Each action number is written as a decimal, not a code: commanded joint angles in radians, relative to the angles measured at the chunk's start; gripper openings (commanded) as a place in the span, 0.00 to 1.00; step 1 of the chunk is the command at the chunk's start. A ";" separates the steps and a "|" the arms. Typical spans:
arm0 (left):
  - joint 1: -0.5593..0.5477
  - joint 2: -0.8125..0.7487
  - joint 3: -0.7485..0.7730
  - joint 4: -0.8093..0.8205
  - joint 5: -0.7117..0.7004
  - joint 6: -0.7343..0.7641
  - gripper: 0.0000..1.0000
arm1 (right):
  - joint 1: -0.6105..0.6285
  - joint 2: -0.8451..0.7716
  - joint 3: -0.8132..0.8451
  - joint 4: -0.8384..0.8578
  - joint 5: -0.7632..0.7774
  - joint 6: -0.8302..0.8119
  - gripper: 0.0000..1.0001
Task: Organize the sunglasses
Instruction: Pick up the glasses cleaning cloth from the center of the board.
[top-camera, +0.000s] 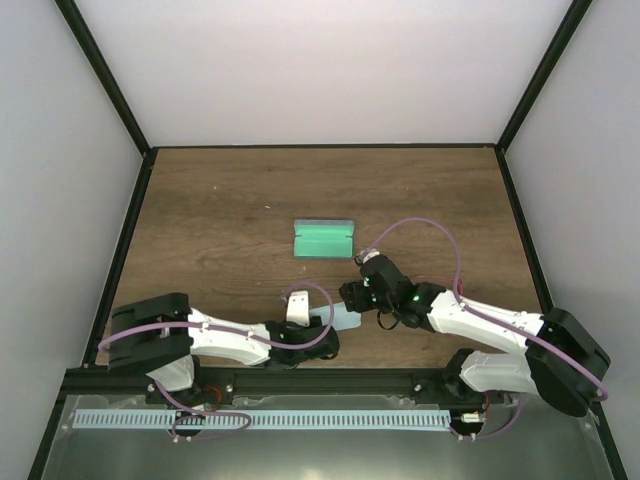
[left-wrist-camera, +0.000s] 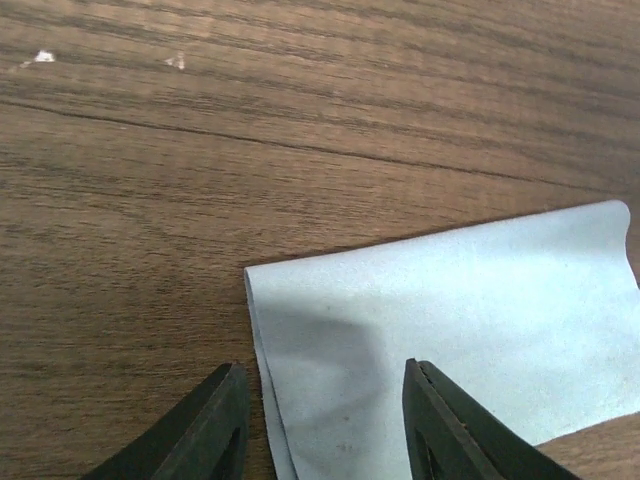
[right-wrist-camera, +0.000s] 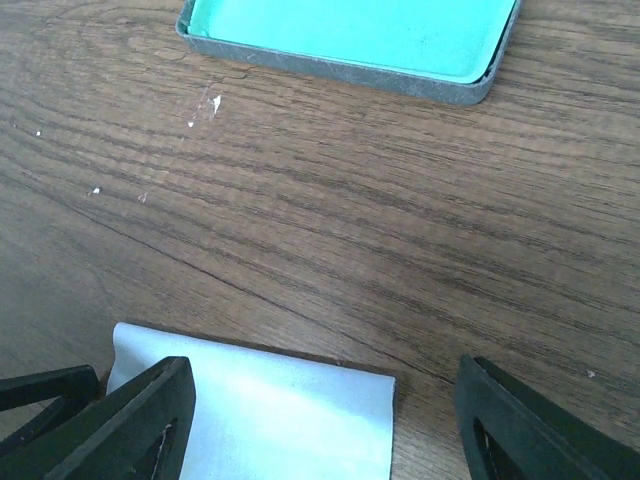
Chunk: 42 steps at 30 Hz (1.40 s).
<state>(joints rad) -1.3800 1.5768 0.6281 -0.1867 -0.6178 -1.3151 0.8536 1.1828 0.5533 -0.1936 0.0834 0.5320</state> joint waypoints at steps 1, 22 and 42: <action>-0.001 0.025 -0.014 0.002 0.070 0.005 0.43 | -0.007 -0.014 -0.003 0.010 0.027 -0.007 0.73; 0.006 0.027 -0.060 0.021 0.071 -0.021 0.20 | -0.007 -0.013 -0.004 0.010 0.031 -0.009 0.73; 0.010 0.067 -0.053 0.033 0.059 -0.012 0.05 | -0.004 0.038 -0.018 -0.045 -0.055 0.041 0.63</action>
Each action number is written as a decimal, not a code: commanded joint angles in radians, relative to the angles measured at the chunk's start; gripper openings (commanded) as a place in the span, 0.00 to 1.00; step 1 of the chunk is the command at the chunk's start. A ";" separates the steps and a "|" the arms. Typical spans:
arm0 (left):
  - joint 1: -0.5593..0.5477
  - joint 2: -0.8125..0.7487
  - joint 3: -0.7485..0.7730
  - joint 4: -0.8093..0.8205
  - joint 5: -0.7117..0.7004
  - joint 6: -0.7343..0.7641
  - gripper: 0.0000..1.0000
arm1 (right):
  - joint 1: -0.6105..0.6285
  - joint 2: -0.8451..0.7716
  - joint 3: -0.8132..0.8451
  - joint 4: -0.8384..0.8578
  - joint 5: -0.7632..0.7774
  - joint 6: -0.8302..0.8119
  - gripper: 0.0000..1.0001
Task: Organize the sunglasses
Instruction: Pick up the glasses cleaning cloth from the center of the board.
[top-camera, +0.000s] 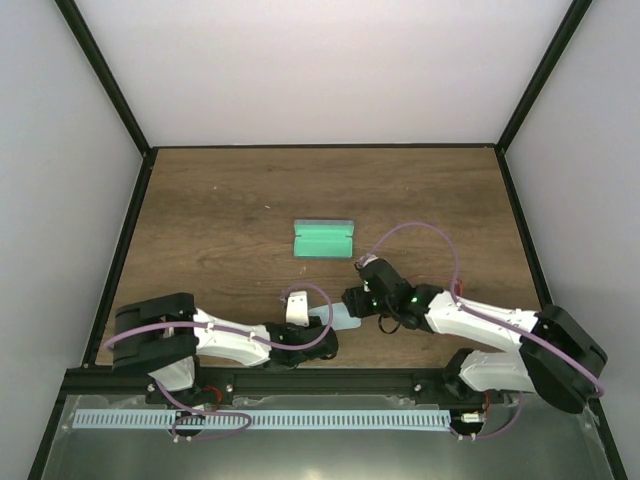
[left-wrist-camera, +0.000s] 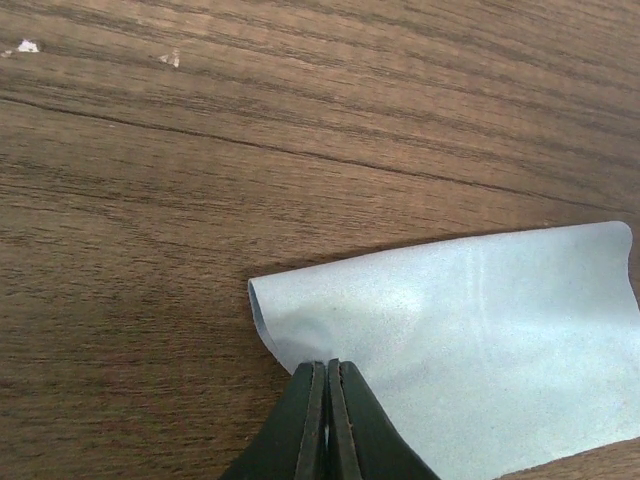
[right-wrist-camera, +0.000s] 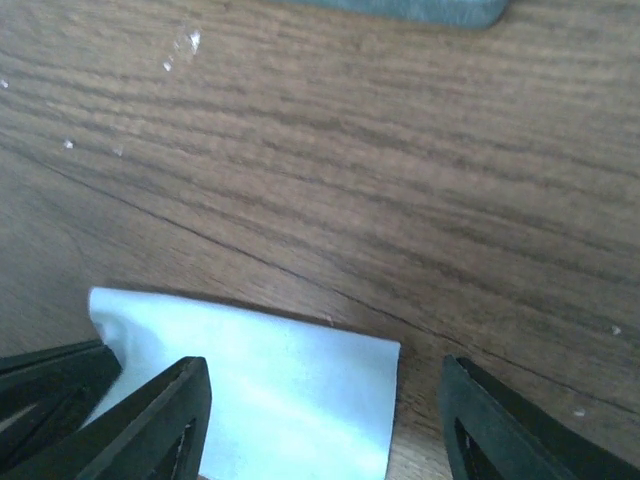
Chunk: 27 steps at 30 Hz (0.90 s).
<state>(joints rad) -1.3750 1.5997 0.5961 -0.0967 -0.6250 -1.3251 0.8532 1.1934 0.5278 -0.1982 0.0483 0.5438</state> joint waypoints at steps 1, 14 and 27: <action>0.006 0.044 -0.022 -0.055 0.067 -0.002 0.05 | 0.000 0.029 0.006 -0.046 -0.014 0.034 0.62; 0.006 0.050 -0.045 -0.019 0.079 0.001 0.05 | 0.049 -0.009 -0.055 -0.052 0.020 0.066 0.50; 0.007 0.061 -0.042 -0.003 0.088 0.012 0.06 | 0.080 0.073 -0.056 -0.020 0.034 0.074 0.47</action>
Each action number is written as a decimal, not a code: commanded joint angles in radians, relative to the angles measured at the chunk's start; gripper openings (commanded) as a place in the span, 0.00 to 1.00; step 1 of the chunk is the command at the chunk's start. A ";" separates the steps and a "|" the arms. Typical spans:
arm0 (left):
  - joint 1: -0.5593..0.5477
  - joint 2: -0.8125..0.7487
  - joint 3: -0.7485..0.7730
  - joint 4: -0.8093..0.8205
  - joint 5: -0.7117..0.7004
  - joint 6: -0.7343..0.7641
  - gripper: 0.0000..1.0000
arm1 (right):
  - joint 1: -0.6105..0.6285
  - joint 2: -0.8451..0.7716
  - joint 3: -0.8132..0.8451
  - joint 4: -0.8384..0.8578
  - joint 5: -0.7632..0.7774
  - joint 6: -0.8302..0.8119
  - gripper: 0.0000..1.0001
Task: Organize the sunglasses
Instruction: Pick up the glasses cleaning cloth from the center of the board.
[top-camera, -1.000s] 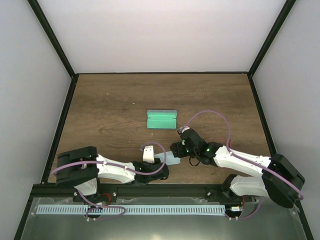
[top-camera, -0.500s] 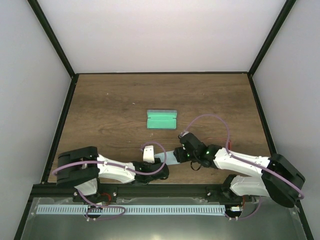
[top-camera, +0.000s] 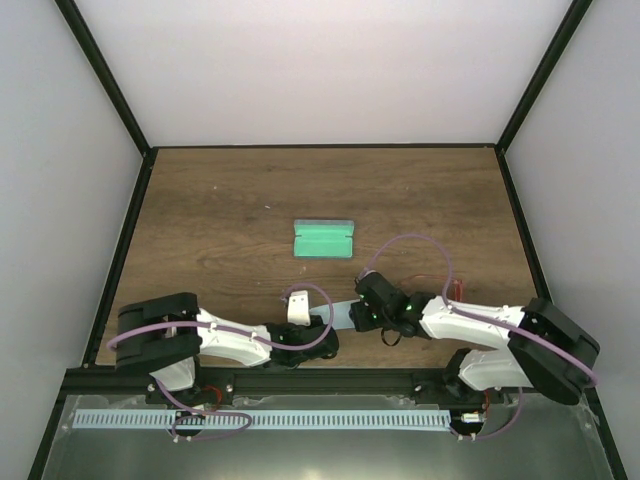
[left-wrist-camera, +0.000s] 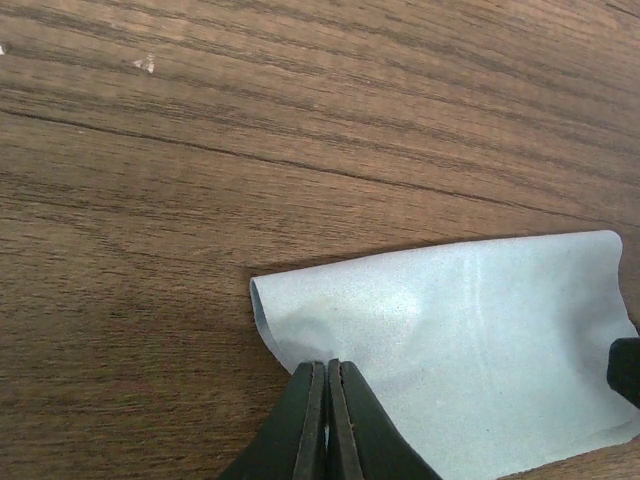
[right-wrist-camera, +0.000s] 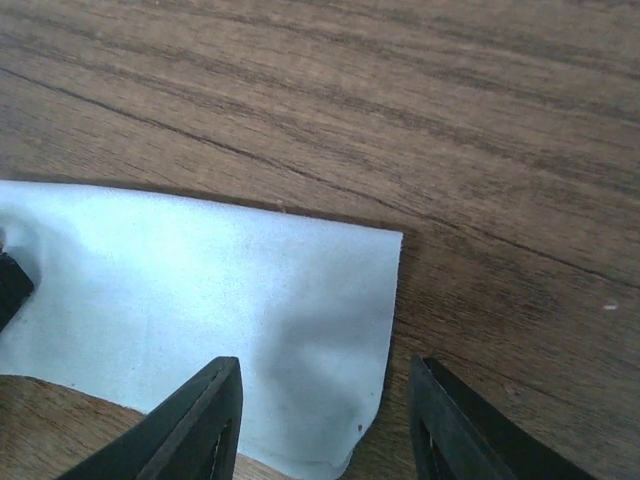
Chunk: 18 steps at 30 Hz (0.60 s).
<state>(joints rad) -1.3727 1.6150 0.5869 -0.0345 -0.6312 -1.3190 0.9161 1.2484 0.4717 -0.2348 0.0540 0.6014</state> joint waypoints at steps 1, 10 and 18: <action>0.003 0.045 -0.033 -0.064 0.095 0.007 0.06 | 0.021 0.021 0.000 0.017 0.033 0.018 0.46; 0.003 0.038 -0.041 -0.063 0.096 0.008 0.06 | 0.024 0.050 0.002 0.023 0.046 0.025 0.35; 0.003 0.038 -0.044 -0.059 0.097 0.010 0.06 | 0.023 0.069 0.004 0.027 0.052 0.028 0.30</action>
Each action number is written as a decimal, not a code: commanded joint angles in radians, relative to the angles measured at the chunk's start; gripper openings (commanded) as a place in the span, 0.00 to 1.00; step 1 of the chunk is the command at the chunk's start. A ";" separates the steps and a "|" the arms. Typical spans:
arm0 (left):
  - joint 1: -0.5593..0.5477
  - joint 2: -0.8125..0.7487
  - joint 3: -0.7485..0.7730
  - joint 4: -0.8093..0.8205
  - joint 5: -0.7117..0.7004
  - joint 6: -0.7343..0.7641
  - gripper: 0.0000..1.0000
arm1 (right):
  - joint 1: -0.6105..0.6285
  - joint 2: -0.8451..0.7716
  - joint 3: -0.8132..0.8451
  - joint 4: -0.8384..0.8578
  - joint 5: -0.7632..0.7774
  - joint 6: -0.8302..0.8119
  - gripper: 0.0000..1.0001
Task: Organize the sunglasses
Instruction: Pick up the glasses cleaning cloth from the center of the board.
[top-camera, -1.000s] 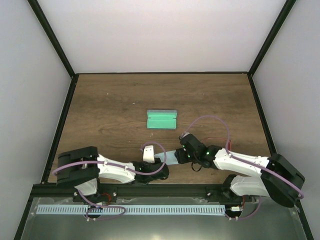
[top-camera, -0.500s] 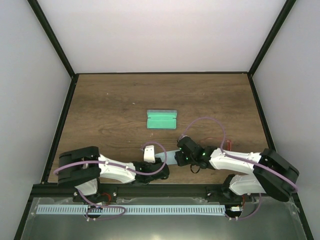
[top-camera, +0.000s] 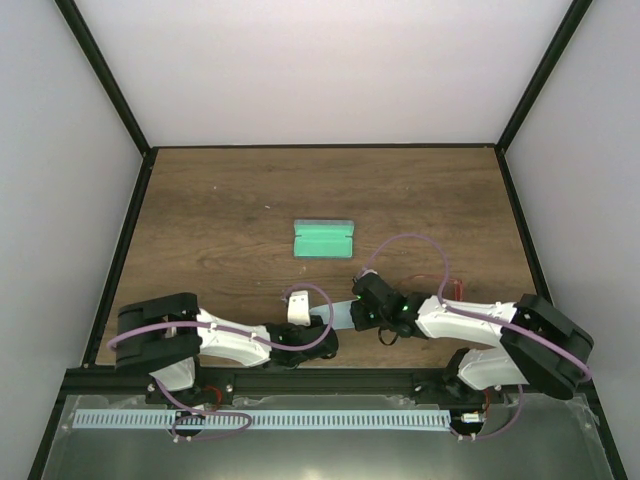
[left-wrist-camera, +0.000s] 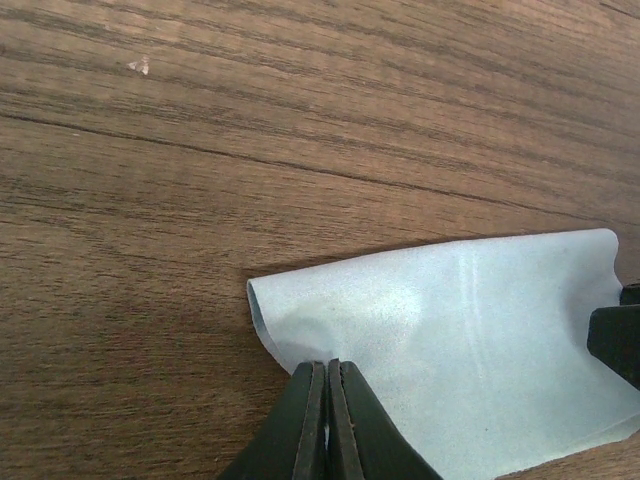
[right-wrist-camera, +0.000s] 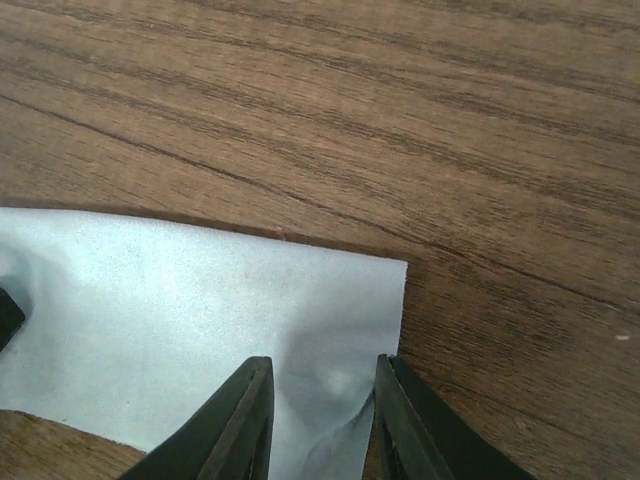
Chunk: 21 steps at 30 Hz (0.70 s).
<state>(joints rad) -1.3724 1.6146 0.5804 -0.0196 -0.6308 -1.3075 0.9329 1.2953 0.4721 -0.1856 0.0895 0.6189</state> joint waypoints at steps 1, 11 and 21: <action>0.003 0.038 -0.037 -0.074 0.098 -0.001 0.06 | 0.007 0.022 0.005 -0.022 0.018 0.010 0.28; 0.003 0.039 -0.042 -0.073 0.097 -0.001 0.06 | 0.007 0.020 0.007 -0.029 0.031 0.018 0.18; 0.003 0.040 -0.050 -0.068 0.097 -0.006 0.06 | 0.008 0.020 0.008 -0.029 0.030 0.020 0.01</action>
<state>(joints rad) -1.3724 1.6146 0.5732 -0.0025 -0.6312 -1.3060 0.9329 1.3022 0.4721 -0.1925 0.1089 0.6304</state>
